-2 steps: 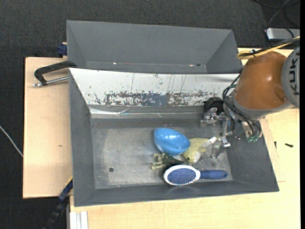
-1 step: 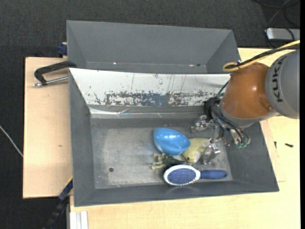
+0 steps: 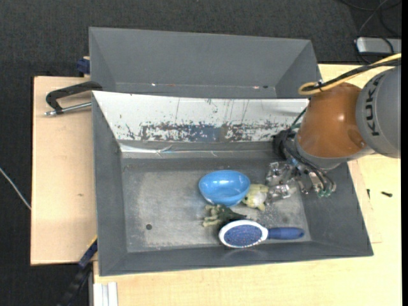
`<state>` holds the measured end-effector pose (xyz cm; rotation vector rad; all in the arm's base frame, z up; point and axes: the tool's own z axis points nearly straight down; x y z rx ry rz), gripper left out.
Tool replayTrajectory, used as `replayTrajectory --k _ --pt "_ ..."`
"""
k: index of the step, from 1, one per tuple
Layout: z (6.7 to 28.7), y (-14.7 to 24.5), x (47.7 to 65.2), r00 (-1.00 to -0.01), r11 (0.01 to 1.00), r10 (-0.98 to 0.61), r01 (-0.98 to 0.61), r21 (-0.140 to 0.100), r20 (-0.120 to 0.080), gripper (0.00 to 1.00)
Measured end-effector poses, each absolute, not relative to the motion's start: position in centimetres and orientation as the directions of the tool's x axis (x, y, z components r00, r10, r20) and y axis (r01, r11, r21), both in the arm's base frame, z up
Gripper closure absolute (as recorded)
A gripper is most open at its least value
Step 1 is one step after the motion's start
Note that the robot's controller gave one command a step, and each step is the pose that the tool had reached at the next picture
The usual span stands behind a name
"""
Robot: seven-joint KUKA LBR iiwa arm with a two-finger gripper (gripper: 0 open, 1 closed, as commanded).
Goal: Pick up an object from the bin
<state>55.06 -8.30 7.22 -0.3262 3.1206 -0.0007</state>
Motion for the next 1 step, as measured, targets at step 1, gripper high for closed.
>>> replayTrajectory --k 1 --pt "21.2 -9.28 55.43 -0.919 0.919 -0.395 -0.395 -0.007 -0.013 1.0"
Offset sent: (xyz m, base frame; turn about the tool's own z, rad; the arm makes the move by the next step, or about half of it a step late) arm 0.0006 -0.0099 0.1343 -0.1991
